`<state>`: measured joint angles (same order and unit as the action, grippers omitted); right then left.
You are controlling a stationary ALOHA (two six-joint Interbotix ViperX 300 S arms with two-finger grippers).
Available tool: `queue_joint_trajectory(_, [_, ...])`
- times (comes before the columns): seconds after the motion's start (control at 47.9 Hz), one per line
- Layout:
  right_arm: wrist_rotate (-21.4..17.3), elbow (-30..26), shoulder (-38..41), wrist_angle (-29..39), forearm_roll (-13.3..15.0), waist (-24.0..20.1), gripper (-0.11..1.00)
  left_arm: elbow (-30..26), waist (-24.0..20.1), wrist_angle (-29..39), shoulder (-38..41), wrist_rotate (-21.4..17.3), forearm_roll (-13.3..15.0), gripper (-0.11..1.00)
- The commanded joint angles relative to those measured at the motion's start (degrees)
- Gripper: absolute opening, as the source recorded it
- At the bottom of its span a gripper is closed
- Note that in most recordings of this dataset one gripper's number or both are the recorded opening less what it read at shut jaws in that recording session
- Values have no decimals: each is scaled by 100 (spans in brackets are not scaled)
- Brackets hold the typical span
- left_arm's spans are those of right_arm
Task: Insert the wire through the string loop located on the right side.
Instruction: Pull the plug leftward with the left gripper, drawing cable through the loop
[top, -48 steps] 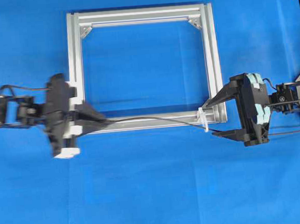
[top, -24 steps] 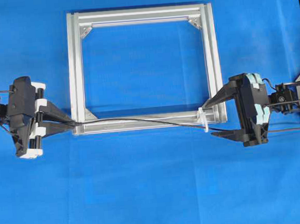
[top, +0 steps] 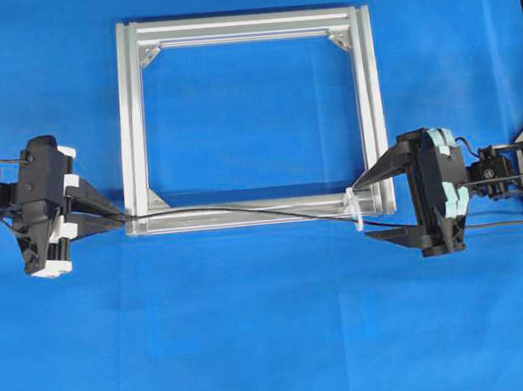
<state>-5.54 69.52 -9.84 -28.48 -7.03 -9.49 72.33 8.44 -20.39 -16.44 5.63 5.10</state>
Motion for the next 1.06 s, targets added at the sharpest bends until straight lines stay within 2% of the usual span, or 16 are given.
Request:
queue_joint_trajectory(0.0, [0,-105,-53,26,9,-9,92,-44,18,-26,-62,9,-18,20])
queue_joint_trajectory(0.167, [0,-141,-53,97,9,0,92,-53,18,114,-62,62,-18,71])
queue_joint_trajectory(0.23, [0,-141,-53,114,9,-9,92,-62,18,193,-62,53,-18,85])
queue_joint_trajectory(0.271, [0,-141,-53,114,9,0,92,-70,18,246,-70,53,-18,90])
queue_joint_trajectory(0.542, [18,-141,-220,229,9,0,92,-105,18,290,-193,70,-18,87])
queue_joint_trajectory(0.876, [44,-176,-1362,1116,9,9,92,-343,9,782,-1143,-53,-26,87])
queue_joint_trajectory(1.043, [185,-193,-1890,1450,9,26,92,-369,9,879,-1547,-185,-26,86])
